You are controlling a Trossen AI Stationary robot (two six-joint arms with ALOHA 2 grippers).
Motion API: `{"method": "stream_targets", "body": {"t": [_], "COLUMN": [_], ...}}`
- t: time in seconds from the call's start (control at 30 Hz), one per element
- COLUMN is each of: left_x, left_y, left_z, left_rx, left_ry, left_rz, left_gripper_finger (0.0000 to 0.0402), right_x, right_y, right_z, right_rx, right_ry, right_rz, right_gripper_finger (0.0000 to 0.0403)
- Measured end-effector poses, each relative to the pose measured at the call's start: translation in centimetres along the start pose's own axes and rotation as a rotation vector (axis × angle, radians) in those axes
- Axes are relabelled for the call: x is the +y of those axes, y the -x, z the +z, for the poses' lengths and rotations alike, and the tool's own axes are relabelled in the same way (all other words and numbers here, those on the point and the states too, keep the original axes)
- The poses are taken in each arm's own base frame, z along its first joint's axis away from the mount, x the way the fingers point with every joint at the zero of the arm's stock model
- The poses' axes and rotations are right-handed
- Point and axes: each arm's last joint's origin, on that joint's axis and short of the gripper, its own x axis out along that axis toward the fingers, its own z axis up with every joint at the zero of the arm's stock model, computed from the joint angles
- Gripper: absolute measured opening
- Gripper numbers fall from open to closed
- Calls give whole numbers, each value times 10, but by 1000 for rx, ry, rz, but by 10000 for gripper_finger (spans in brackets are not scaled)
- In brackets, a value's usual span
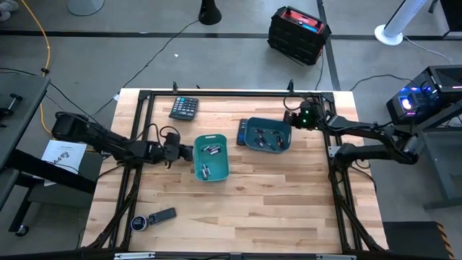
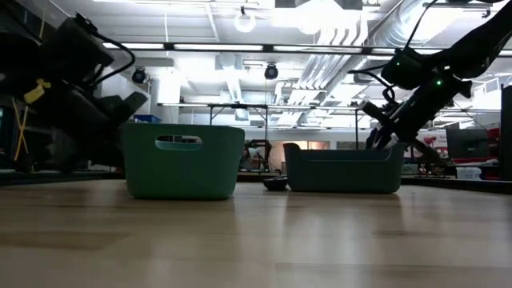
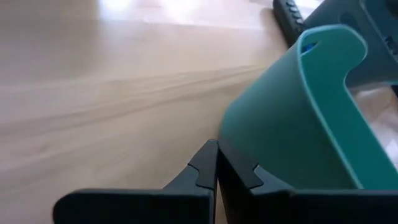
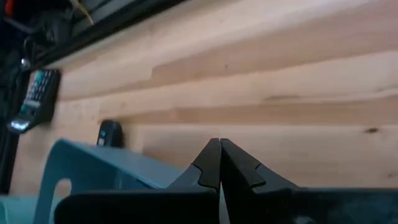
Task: Sort batteries
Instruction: Adjust the bins
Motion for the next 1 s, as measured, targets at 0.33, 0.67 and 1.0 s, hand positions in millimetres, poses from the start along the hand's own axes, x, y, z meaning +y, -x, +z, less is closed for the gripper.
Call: {"method": "stream_targets", "body": {"t": [0.33, 0.67, 1.0], "left_x": [0, 2, 7], "left_y": [-17, -23, -28], "left_z": [6, 7, 17], "left_rx": [-22, 3, 29], "left_ry": [37, -8, -20], "left_rz": [-20, -21, -21], "left_gripper_finger": [0, 0, 0], "right_x": [11, 23, 65], "right_y": [0, 3, -4], "right_z": [-19, -38, 32], "right_rx": [105, 159, 4], "right_ry": [89, 132, 88], "right_rz": [62, 95, 144], "right_gripper_finger": [0, 0, 0]}}
